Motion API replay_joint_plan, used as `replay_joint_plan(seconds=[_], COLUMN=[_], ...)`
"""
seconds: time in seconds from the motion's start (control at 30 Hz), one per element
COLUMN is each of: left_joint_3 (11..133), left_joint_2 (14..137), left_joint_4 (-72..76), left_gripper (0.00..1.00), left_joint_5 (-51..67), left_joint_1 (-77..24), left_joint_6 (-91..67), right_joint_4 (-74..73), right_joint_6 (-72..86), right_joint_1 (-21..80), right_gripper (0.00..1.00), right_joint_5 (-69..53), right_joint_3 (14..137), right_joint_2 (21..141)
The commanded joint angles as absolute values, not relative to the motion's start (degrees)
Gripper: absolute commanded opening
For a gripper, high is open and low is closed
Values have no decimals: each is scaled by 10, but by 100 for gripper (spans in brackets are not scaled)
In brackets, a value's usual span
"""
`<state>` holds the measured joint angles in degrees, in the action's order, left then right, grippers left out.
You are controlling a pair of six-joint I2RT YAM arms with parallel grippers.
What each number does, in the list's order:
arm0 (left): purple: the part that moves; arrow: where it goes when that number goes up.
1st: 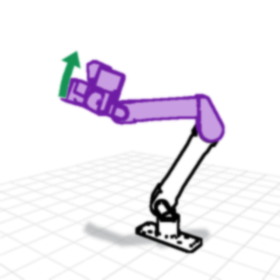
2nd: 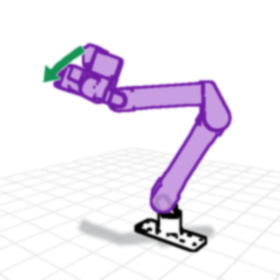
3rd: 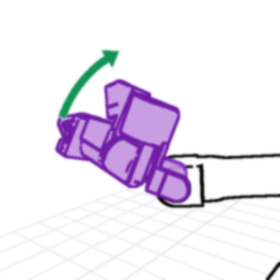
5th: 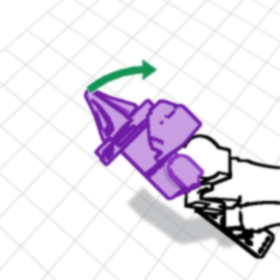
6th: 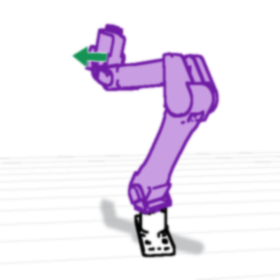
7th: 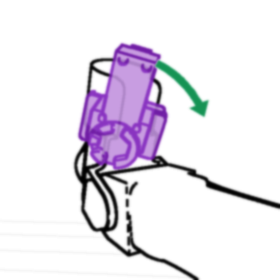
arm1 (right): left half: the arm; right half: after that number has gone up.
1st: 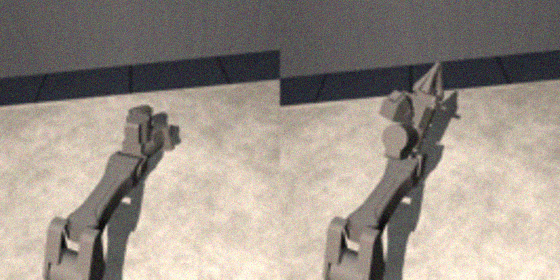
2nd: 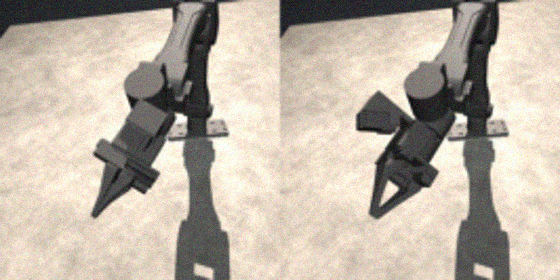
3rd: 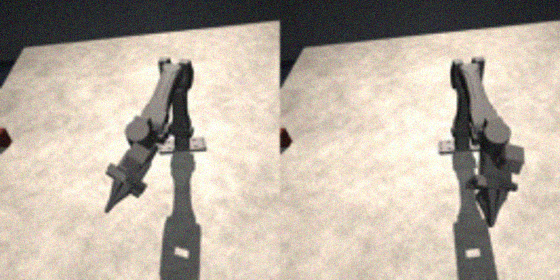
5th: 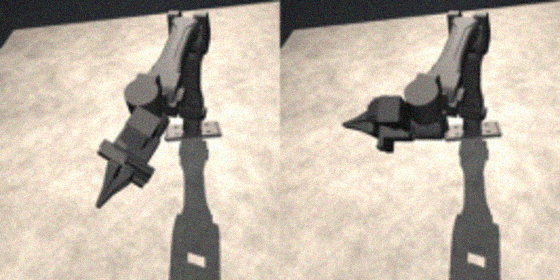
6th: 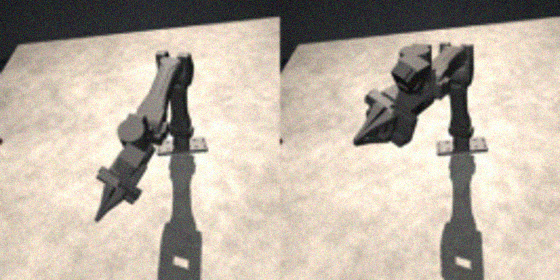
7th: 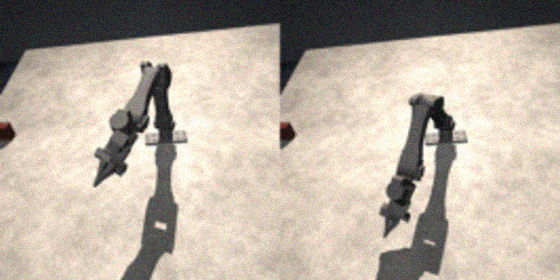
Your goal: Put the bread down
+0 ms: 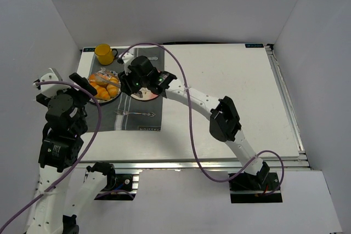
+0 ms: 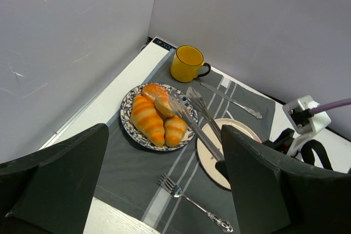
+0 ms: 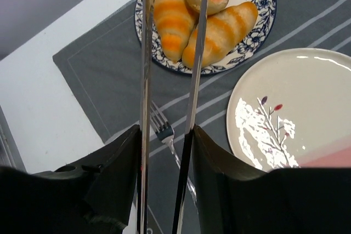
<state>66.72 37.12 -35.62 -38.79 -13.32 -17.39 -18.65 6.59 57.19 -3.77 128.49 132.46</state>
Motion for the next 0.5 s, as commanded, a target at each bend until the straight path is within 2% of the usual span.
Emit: replay_joint_plan(seconds=[0.0,0.47], left_joint_3=[677,657], left_joint_2=[376,374], left_joint_4=[-359,-359], left_gripper=[94,94], left_joint_5=[-394,-398], left_joint_1=[-141,-148], left_joint_6=[-168,-170], right_joint_4=[-101,-52], right_joint_6=[90,134], right_joint_1=[555,534], right_gripper=[47,50], right_joint_5=[-89,-127], right_joint_3=[1320,1352], right_joint_2=[1336,1406])
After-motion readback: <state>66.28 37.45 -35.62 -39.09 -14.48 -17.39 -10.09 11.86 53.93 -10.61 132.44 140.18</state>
